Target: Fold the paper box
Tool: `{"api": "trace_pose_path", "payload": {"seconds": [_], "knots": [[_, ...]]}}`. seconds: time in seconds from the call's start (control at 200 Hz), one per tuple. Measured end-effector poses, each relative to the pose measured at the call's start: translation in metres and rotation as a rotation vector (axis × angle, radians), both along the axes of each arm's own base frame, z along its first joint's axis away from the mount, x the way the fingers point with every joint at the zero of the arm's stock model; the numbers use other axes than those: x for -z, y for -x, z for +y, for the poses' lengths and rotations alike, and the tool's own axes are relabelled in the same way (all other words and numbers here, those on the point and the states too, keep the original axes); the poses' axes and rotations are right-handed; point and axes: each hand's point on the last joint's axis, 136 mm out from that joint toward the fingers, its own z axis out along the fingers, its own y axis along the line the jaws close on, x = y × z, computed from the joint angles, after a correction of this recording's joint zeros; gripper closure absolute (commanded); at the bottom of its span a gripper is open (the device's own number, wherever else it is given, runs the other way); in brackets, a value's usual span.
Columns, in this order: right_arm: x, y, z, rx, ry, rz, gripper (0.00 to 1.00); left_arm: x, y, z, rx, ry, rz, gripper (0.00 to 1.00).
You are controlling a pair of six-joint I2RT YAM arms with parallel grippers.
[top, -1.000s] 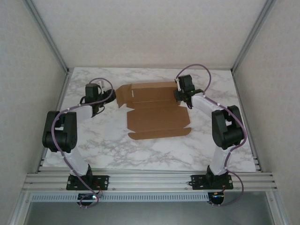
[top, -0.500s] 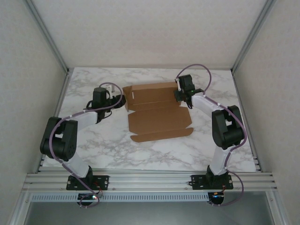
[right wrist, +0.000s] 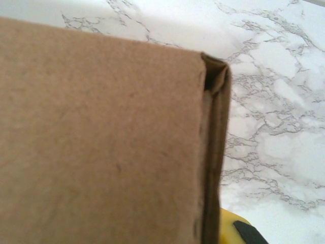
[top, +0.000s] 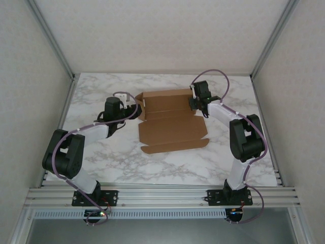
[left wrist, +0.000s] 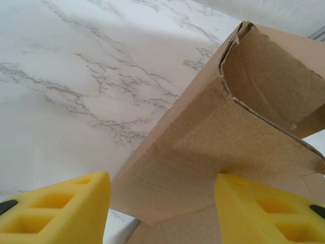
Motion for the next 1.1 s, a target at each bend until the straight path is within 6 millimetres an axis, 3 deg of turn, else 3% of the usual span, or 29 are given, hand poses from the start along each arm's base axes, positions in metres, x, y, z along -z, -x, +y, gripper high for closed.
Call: {"api": "trace_pose_path", "payload": {"seconds": [0.511, 0.821, 1.101], "knots": [[0.0, 0.001, 0.003, -0.014, -0.014, 0.005, 0.96, -0.004, -0.017, -0.012, 0.111, -0.156, -0.129, 0.43], [0.0, 0.001, 0.004, -0.016, -0.017, 0.005, 0.96, -0.02, -0.026, -0.039, 0.195, -0.221, -0.228, 0.43], [0.0, 0.001, 0.004, -0.016, -0.017, 0.005, 0.96, -0.016, -0.034, -0.035, 0.166, -0.264, -0.259, 0.43]]}}
